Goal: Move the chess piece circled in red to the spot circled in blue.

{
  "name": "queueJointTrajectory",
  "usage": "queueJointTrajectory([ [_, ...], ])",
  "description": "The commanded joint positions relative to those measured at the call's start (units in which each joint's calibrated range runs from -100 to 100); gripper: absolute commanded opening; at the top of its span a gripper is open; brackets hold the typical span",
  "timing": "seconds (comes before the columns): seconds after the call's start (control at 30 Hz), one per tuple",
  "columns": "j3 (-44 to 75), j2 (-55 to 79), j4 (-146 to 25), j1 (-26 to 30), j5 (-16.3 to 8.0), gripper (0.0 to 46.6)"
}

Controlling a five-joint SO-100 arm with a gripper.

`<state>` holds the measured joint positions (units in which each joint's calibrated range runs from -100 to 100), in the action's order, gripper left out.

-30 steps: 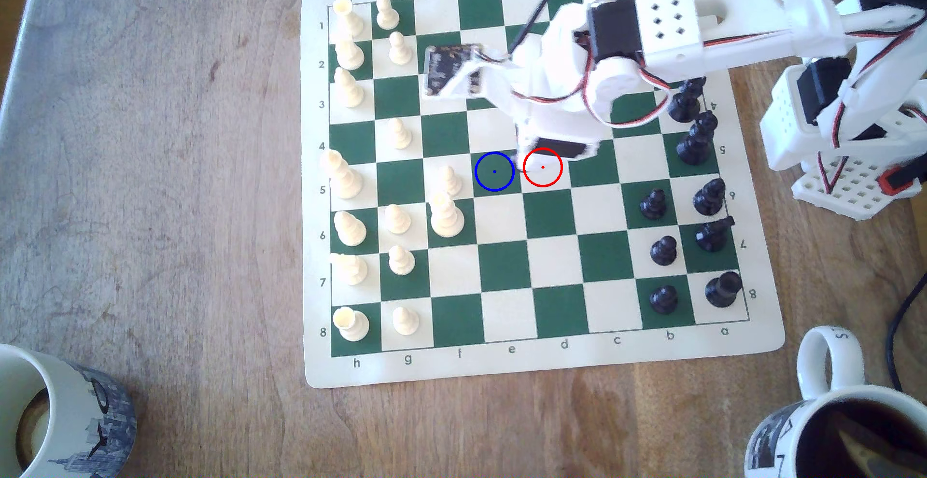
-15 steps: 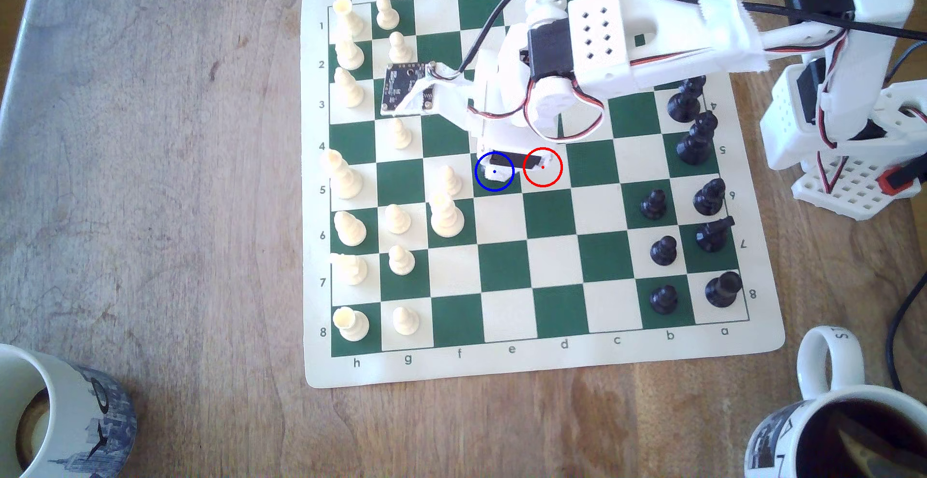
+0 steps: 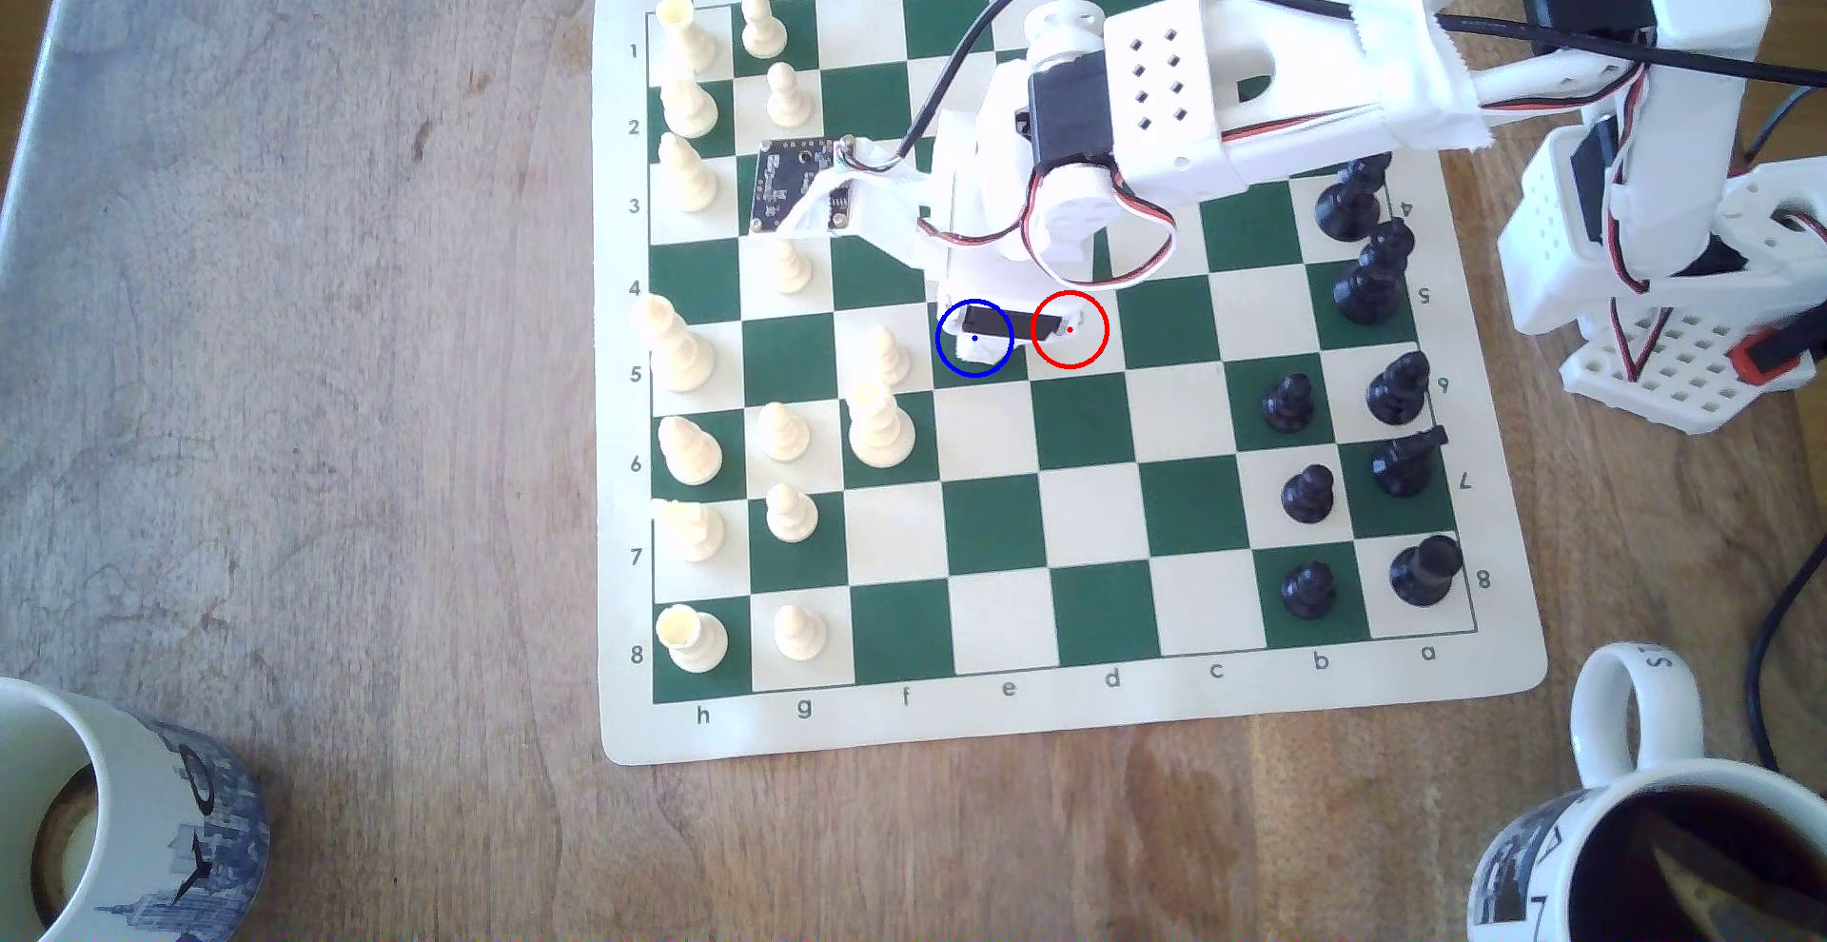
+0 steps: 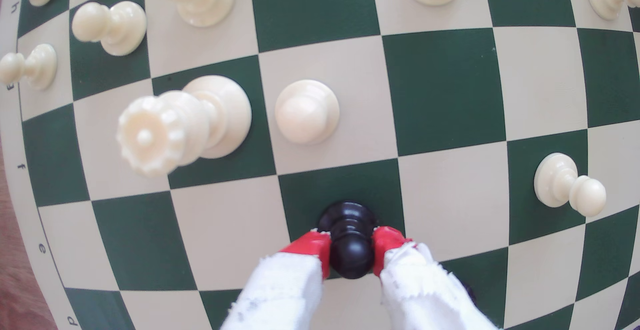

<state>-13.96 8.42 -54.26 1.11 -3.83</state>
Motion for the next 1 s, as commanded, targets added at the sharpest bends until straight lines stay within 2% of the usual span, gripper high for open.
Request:
queueJointTrajectory([
  [0.0, 4.2, -0.8, 0.6, 0.1, 0.1, 3.3],
  [0.1, 4.2, -1.2, 0.5, 0.1, 0.1, 3.3],
  [0.17, 4.1, -1.4, 0.3, 0.2, 0.0, 8.2],
  [0.3, 3.9, -1.7, 0.4, 0.2, 0.0, 13.9],
  [0.6, 1.8, -8.1, -1.9, -0.1, 0.2, 15.7],
  [0.87, -13.7, -22.4, 2.6, -0.5, 0.2, 17.7],
  [0.97, -26.9, -31.5, 7.3, -0.8, 0.2, 18.2],
])
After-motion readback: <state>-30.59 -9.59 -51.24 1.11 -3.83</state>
